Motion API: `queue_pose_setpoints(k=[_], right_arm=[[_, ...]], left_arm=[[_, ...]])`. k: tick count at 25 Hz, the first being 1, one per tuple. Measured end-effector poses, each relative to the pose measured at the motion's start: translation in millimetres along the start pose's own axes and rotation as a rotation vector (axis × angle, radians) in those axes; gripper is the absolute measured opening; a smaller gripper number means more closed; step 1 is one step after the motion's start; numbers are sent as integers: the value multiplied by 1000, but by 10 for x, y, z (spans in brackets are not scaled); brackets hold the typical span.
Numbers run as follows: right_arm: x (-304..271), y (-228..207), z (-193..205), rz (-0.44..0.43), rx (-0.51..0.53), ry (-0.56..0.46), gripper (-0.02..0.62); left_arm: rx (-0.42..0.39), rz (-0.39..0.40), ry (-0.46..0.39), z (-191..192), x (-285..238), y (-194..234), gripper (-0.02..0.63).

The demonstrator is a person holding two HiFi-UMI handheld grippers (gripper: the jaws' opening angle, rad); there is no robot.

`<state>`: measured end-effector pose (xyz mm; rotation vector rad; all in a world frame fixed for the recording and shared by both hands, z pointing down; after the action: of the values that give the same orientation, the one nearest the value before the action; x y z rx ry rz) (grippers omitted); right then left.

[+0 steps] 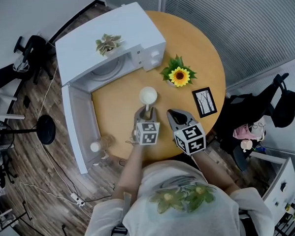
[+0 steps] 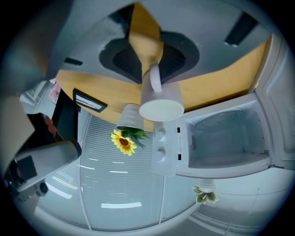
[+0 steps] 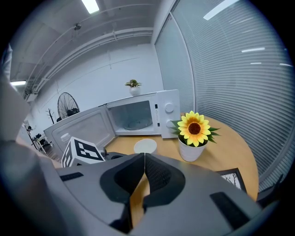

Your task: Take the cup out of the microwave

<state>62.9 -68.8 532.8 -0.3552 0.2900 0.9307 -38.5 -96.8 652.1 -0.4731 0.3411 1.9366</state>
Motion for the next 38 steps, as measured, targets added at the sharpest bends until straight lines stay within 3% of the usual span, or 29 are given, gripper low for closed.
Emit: queue_pose_setpoints(k=[3,14,27,38], right_arm=[[28,8,3,3,-2,-4,17],[117,77,-54,-11,19,-23,18],[215,132,-162,-91,49,-52,17],[337,176,-345,-187,99,-70,17]], left_arm=[[15,-11,15,19,10,14,118],[52,-41,21,-37,176,39,121],[86,-56,-96,-526,583,-56,118],[104,-123,-165,-1019,985,-225,12]])
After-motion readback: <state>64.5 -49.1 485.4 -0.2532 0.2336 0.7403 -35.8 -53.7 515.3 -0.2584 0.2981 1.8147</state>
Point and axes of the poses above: the fingertips, and each gripper's own axes: x backward along the fingers, y to its left, z out of its underside, the point moved 4 cm from there along x, backward along the fingers, and after that the axes turned 11 degrees about -y, right-handed, at the moved point
